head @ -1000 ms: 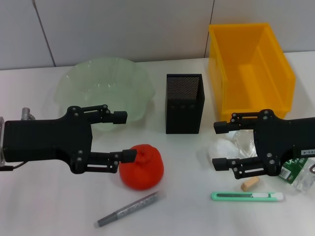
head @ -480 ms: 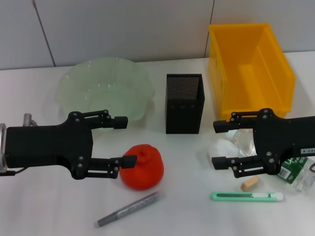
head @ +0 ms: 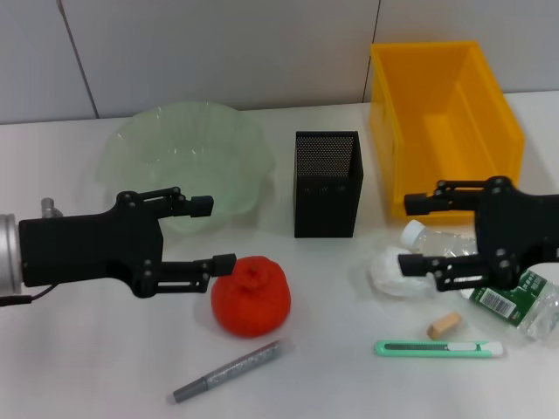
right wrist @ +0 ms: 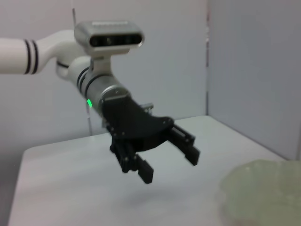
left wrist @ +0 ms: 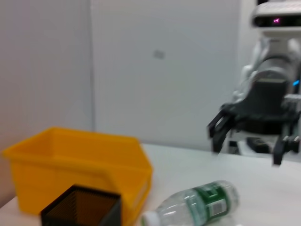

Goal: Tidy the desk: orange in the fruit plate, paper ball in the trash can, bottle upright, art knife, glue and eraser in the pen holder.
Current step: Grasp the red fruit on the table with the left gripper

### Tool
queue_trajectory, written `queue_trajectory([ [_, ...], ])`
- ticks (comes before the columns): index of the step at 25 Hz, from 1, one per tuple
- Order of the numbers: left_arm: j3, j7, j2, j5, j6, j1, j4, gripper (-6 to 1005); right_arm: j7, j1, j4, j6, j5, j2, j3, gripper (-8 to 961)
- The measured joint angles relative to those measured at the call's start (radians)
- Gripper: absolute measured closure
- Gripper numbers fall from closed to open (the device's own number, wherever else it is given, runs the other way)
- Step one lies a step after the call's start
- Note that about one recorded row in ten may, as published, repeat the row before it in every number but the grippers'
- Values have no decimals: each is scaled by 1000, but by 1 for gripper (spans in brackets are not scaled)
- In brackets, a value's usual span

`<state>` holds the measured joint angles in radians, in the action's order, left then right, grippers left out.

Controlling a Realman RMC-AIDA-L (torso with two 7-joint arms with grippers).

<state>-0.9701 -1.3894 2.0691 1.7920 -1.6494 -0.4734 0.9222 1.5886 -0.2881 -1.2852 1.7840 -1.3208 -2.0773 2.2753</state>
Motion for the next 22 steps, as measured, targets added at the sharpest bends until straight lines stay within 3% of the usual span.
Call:
queue_trajectory([
  [2, 0, 0, 0, 0, 0, 0, 0, 207, 2, 5, -2, 12, 1, 0, 38, 200],
  [6, -59, 2, 1, 10, 131, -11, -51, 211, 2, 8, 3, 37, 3, 0, 122, 201],
  [12, -245, 1, 3, 15, 404, -36, -152, 216, 2, 17, 10, 58, 5, -2, 167, 204],
  [22, -351, 1, 9, 2, 536, -50, -211, 225, 2, 23, 32, 58, 3, -3, 172, 208],
])
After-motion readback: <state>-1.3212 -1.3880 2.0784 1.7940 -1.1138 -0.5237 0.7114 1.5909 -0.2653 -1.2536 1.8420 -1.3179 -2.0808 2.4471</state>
